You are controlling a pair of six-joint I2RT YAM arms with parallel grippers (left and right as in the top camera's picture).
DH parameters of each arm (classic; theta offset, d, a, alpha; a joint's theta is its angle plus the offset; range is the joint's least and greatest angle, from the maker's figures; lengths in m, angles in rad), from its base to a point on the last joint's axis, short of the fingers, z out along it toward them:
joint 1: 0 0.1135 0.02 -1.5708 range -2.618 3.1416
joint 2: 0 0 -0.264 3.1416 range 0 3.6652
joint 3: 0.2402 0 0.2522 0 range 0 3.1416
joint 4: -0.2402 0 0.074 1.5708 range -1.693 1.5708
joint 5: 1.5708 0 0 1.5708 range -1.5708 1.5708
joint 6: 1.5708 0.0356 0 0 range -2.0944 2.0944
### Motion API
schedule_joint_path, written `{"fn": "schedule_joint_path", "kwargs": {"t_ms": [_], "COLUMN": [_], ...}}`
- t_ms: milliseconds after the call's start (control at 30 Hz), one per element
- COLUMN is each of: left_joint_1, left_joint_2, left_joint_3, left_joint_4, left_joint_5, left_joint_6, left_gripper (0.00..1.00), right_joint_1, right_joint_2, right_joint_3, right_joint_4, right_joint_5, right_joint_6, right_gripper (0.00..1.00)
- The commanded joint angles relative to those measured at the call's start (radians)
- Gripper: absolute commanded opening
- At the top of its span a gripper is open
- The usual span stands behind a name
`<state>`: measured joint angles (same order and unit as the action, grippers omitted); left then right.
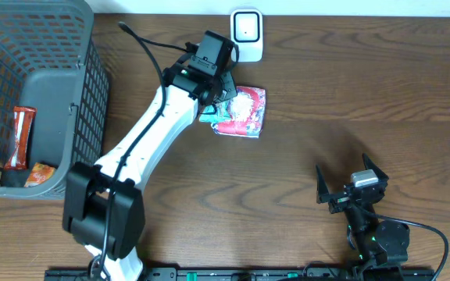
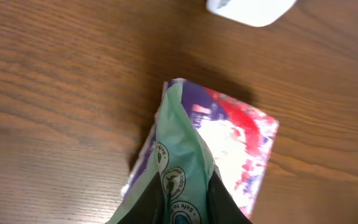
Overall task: Scan the item barcode
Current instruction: 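Carry the green wrapper out and set it left of the purple package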
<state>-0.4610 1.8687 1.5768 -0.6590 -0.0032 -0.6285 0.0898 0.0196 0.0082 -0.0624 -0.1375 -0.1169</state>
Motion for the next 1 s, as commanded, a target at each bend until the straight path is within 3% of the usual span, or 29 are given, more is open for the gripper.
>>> {"fn": "schedule_joint_path", "kwargs": {"t_ms": [0, 333, 533, 633, 667, 733, 833, 933, 967], "left_joint_1": [0.000, -0.001, 0.000, -0.001, -0.001, -0.003, -0.003, -0.003, -0.003], "left_joint_2": [0.008, 0.014, 0.034, 0.040, 0.041, 0.041, 0.041, 0.037, 0.031], "left_joint_3": [-0.007, -0.011, -0.011, -0.012, -0.013, -0.013, -0.013, -0.013, -0.013], "left_joint_4": [-0.010, -0.013, 0.002, 0.000, 0.001, 0.001, 0.001, 0.001, 0.000], "left_joint_5": [-0.071, -0.098, -0.275, -0.275, -0.269, -0.267, -0.267, -0.267, -0.267], "left_joint_6": [-0.001, -0.001, -0.001, 0.003, 0.002, 0.002, 0.003, 0.006, 0.006], "left_gripper": [0.07, 0.07, 0.08, 0.09, 0.14, 0.37, 0.44, 0.63, 0.64], "right_joint_1": [0.003, 0.003, 0.003, 0.003, 0.003, 0.003, 0.003, 0.003, 0.003], "right_joint_2": [0.001, 0.001, 0.001, 0.001, 0.001, 0.001, 0.001, 0.001, 0.001], "right_joint_3": [-0.003, -0.003, -0.003, -0.003, -0.003, -0.003, -0.003, -0.003, -0.003], "right_joint_4": [-0.002, -0.002, -0.002, -0.002, -0.002, -0.002, -0.002, -0.002, -0.002], "right_joint_5": [0.004, 0.004, 0.004, 0.004, 0.004, 0.004, 0.004, 0.004, 0.004], "right_joint_6": [0.007, 0.007, 0.007, 0.007, 0.007, 0.007, 0.007, 0.007, 0.007], "right_gripper": [0.99, 0.99, 0.99, 0.99, 0.99, 0.99, 0.99, 0.99, 0.99]}}
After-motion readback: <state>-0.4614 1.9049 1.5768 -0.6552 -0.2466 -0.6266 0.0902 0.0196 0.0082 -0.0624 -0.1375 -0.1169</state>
